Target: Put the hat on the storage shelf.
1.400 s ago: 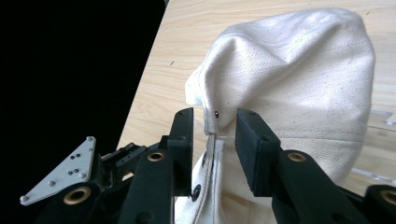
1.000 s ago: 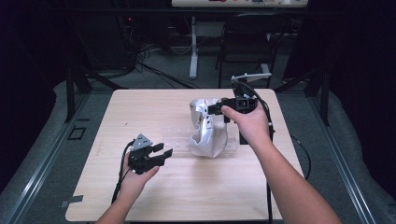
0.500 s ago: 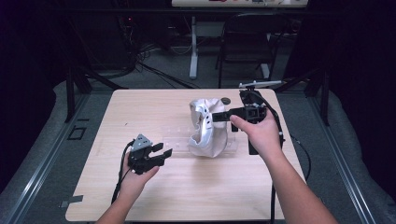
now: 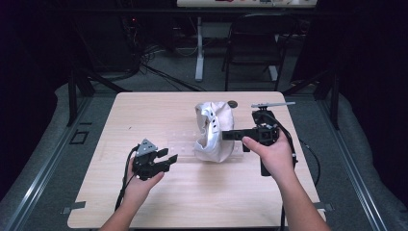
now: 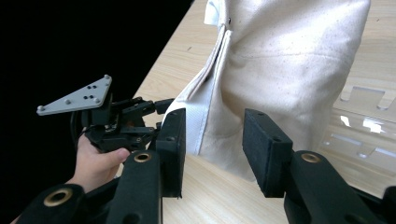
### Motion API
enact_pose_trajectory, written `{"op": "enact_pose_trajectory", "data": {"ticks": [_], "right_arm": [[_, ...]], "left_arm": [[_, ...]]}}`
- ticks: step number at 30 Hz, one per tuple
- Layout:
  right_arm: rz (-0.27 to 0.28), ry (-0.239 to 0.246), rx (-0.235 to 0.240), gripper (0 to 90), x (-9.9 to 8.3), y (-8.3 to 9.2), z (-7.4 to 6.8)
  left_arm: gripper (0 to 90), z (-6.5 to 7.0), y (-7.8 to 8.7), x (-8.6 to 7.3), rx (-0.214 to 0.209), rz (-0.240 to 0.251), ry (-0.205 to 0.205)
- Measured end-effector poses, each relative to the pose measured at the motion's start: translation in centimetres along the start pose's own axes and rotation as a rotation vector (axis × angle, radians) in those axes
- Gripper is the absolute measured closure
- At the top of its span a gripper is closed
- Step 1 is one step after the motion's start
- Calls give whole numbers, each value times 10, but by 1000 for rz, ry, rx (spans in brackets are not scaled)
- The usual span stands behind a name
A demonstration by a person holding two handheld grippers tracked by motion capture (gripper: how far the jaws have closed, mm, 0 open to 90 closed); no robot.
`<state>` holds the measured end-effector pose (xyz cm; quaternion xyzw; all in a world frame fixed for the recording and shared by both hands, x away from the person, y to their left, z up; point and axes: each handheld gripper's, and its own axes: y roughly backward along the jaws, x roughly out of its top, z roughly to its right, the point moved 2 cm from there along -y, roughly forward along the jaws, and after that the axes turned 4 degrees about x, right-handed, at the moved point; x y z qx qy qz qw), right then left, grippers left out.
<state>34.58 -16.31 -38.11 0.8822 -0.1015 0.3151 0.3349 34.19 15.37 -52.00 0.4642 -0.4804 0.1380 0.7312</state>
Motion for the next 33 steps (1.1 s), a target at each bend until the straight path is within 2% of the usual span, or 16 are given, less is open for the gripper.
{"op": "enact_pose_trajectory", "data": {"ticks": [5,13,18,23,26,29,33], "right_arm": [[31,-16,34,603,-10,6,3],[41,-3,14,601,-28,17,9],[87,-4,-18,598,-44,26,14],[126,-19,-5,597,-60,34,20],[121,-15,-18,592,-64,36,22],[152,-19,-1,592,-67,40,21],[187,-21,-26,591,-73,41,25]], "left_arm": [[520,-2,2,1,11,5,1],[519,-3,2,-1,20,-5,-1],[517,-4,3,-1,19,-7,2],[513,-3,3,-1,20,-7,-3],[510,-3,3,-1,19,-6,-3],[510,-3,3,-1,21,-4,-2],[510,-4,3,-1,18,-10,-3]]}}
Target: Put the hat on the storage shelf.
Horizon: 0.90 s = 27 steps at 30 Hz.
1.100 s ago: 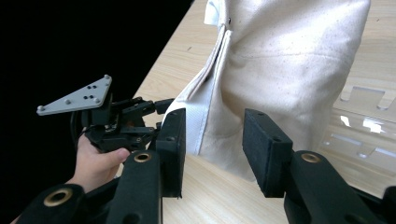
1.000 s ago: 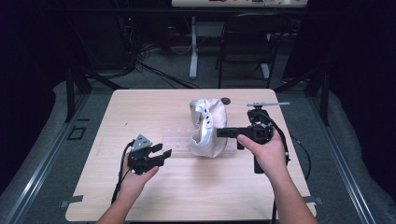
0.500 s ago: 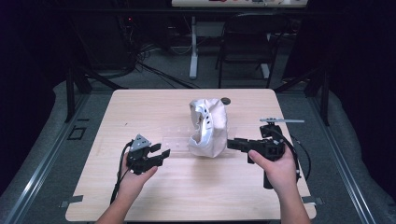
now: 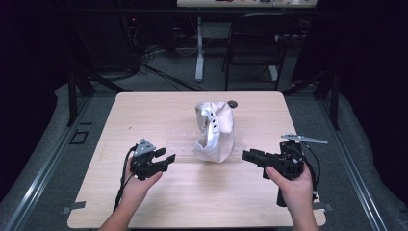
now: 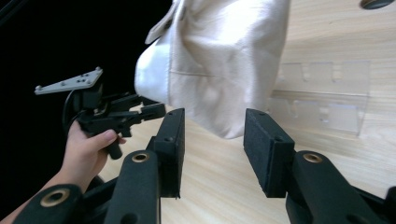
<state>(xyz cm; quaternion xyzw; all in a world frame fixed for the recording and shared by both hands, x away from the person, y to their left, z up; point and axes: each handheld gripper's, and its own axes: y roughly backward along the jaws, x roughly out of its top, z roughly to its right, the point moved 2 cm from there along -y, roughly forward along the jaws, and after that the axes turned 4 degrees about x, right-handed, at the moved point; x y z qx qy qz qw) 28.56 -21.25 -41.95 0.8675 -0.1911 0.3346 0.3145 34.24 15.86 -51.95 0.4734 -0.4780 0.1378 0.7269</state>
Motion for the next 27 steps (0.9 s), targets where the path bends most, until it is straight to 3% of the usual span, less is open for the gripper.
{"op": "enact_pose_trajectory", "data": {"ticks": [3,10,18,27], "right_arm": [[-4,-23,15,591,-5,-5,5],[-61,-9,-20,573,-16,-20,14],[-48,-16,-73,569,-20,-24,27],[-51,-61,-47,559,-25,-32,37]], "left_arm": [[510,-1,-1,-1,2,-3,-2],[507,-1,-3,-3,0,-11,-2],[506,-2,-6,-6,-6,-26,0],[498,-3,-4,-6,-2,-9,6]]}}
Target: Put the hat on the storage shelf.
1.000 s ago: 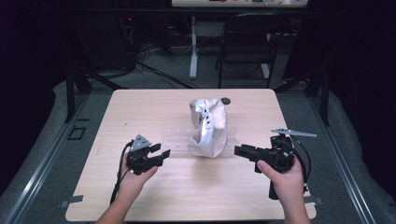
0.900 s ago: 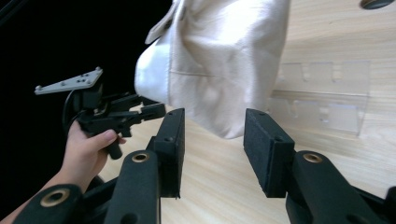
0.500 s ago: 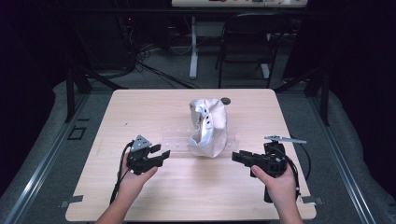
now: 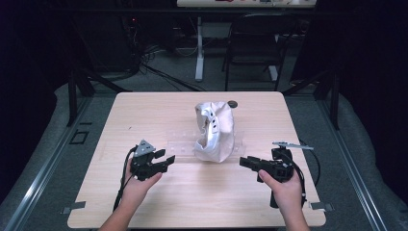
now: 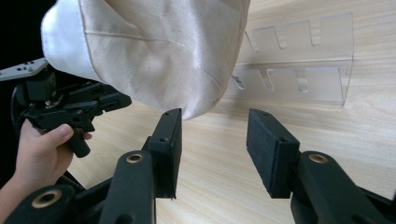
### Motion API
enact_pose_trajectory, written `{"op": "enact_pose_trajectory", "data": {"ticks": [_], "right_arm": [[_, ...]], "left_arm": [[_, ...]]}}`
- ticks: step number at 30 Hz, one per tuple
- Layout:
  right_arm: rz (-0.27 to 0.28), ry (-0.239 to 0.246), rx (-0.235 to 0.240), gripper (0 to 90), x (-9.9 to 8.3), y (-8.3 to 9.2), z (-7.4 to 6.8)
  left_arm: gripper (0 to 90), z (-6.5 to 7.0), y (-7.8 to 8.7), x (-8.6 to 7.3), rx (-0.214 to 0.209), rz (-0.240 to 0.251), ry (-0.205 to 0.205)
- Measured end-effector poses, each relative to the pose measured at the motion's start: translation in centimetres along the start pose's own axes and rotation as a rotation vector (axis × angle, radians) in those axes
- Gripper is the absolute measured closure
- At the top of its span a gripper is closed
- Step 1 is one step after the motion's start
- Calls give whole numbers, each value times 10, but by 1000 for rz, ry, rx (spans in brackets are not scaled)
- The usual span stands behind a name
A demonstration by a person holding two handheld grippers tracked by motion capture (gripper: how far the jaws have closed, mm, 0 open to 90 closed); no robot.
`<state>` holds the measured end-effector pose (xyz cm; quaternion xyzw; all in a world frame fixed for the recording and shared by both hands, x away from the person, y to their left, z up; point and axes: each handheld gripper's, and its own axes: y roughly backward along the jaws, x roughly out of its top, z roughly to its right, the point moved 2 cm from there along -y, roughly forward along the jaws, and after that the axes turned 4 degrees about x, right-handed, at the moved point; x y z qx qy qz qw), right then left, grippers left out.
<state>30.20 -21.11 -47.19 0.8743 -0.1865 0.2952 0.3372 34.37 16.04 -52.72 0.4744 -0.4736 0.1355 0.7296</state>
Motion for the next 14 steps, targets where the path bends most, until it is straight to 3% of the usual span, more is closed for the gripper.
{"op": "enact_pose_trajectory", "data": {"ticks": [14], "right_arm": [[19,-14,4,544,1,2,6]], "left_arm": [[490,11,-5,0,-15,-2,-45]]}}
